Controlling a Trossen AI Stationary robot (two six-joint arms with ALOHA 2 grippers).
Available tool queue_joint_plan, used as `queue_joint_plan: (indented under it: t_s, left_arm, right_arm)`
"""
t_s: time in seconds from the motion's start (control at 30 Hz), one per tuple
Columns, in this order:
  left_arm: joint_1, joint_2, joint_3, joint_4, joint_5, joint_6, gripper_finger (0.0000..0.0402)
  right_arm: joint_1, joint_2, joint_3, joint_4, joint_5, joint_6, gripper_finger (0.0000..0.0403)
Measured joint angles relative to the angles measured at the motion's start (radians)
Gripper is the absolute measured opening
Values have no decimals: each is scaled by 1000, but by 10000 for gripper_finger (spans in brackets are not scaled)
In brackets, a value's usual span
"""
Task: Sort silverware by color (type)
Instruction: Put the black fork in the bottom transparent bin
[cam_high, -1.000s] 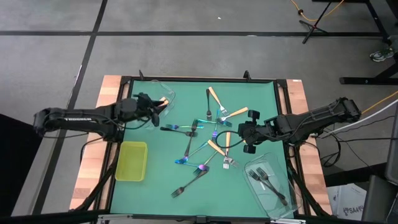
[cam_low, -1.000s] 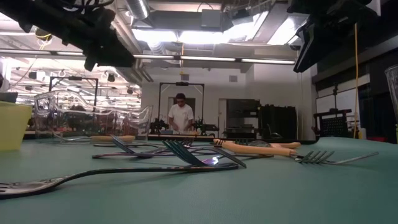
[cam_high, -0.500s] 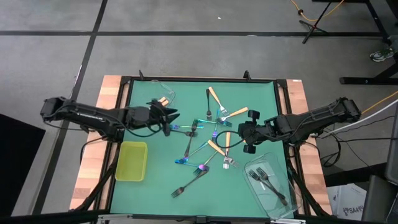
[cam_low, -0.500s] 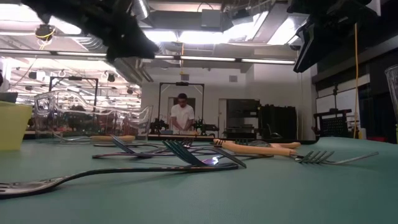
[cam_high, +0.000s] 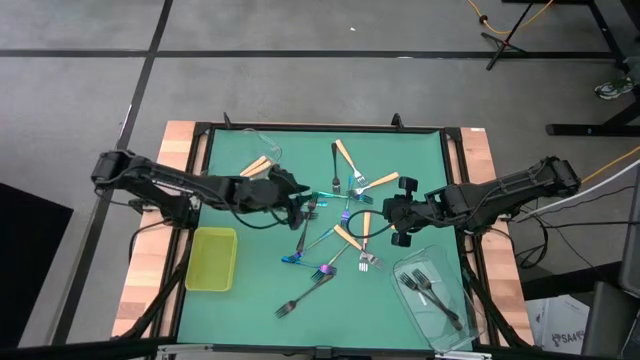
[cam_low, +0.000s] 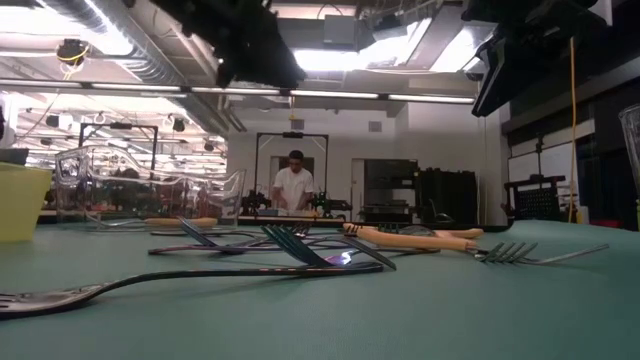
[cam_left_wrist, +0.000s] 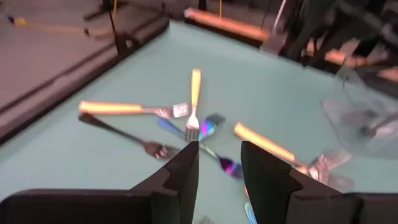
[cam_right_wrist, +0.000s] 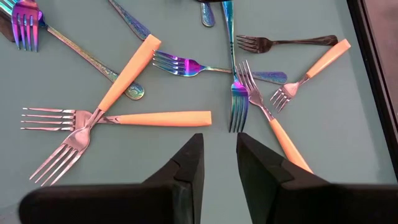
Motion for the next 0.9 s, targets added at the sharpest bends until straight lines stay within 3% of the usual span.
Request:
queue_joint_plan:
  t_s: [0.27,0.63,0.9]
  left_arm:
    - [-3,157,132,-193,71,-153,114]
    - [-2,298,139,-313,201,-356,114]
    - [-2,381,139,-317,242,-364,114]
  right_arm:
    - [0,0,0,0,0,0,85]
    - [0,0,0,3,0,0,85]
    - [0,0,0,26,0,-2,85]
